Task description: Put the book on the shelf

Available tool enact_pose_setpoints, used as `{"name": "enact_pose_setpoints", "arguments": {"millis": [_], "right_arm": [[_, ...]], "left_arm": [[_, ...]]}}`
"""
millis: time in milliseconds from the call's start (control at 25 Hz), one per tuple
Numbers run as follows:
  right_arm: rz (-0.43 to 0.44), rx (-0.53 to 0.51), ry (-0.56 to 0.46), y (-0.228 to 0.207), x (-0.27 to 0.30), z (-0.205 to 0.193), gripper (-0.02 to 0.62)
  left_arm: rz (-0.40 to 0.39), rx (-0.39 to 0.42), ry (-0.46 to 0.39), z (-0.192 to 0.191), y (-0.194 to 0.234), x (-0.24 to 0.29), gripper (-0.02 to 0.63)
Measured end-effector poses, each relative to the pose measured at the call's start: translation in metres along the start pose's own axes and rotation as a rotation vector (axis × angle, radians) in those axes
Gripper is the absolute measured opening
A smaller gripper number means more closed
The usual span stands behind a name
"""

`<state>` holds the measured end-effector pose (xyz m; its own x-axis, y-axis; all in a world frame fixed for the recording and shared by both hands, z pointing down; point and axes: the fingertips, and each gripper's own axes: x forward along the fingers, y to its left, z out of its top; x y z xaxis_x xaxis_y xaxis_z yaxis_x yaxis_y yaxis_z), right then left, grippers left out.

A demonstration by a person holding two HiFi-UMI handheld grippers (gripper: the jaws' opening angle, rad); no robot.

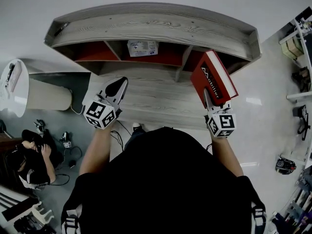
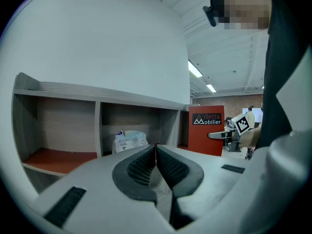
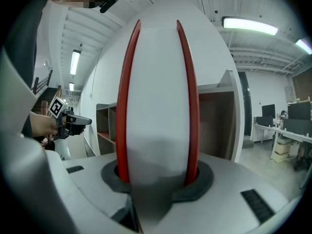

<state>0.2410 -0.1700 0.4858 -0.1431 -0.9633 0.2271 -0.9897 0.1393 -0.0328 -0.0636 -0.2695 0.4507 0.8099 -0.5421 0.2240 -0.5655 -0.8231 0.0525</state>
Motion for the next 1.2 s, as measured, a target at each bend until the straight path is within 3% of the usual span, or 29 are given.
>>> {"name": "enact_pose_setpoints", "arguments": {"millis": [680,1200], "right_arm": [[-0.177,0.003,-0.033,0.014,0.018,-0.004,0.172],[-0.238,0.005,-0.040,0.021,0.028,-0.019,0.170]], "left_arm": [[-0.097,0.047,0.034,0.002,0.034,-0.008,0.024],[-0.139,0.072,0.060,0.003,0.054,-0.012,0.024]]}}
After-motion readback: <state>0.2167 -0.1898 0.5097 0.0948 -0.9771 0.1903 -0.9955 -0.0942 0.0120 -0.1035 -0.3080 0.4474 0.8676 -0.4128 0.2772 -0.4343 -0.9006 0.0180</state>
